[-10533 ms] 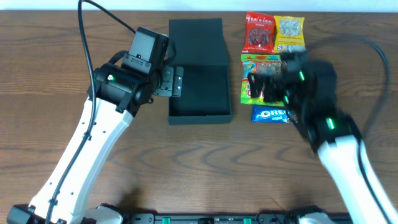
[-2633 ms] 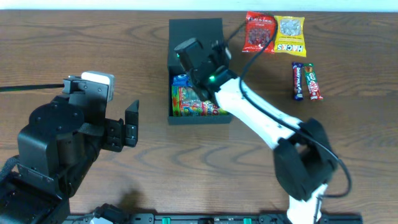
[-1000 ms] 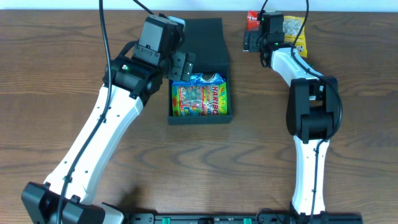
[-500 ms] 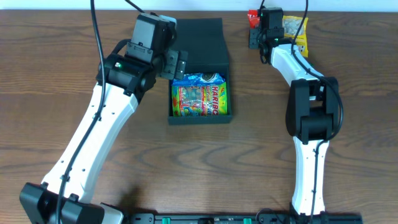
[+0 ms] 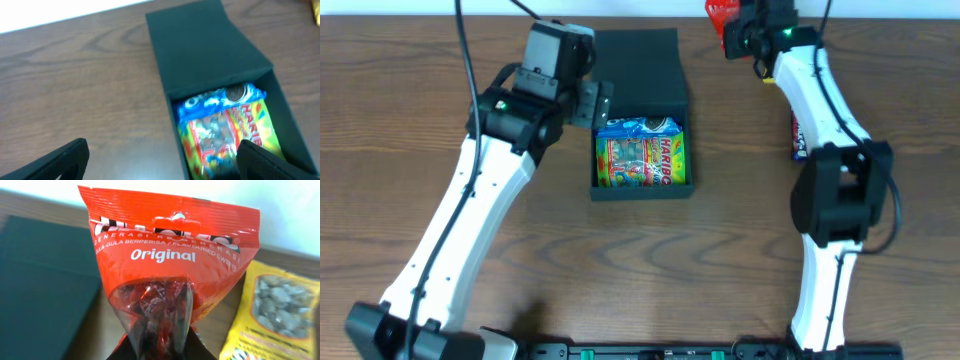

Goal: Pack container
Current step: 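Lower the red candy bag into the box and release it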

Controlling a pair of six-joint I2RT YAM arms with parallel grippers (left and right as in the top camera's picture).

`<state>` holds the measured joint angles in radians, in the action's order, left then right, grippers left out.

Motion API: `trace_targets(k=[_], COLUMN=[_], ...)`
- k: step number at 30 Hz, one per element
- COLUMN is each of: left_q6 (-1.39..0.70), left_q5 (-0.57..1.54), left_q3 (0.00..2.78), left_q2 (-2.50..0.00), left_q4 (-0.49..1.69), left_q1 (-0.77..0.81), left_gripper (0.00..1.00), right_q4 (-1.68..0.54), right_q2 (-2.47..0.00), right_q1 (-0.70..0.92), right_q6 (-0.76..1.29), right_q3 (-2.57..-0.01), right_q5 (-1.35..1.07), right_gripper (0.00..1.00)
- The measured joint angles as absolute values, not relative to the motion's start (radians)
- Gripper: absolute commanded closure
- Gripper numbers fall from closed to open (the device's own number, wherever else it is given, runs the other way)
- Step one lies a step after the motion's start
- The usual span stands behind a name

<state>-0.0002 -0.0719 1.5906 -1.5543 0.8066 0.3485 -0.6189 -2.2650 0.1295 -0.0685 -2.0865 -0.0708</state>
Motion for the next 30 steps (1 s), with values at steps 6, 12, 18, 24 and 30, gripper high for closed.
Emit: trace_targets(k=[6,12,18,24,30], left_q6=[-0.002,-0.015,-0.031,-0.049,-0.057], left_q5=[-0.083,-0.083,-0.086,-0.085,-0.082], left_q3=[1.59,1.59,1.59,1.59,1.59], left_q2=[-1.367,-1.186,-1.08,-1.039,-1.039], left_q4=[0.925,1.028,1.093,1.1,1.1], left_q1=[0.337,0.337,0.337,0.337,0.337], left_gripper=[0.05,0.05,0.05,0.05,0.05], right_q4=[-0.869,-1.169,-1.262,-1.152,-1.004], right_q2=[-2.094,-2.042,-2.043,-2.043,-2.044], right_q1=[0.2,0.368,0.531,0.689,0.754], right_q6=[-0.057,0.225,0.554,0.706,0.76], right_q3=[-2.101,-2.11,-2.047,-1.9,-1.753], right_q5=[-0.095,-0.107,-0.034,0.077,0.118], right_gripper=[0.98,0.99,0.99,0.99,0.99])
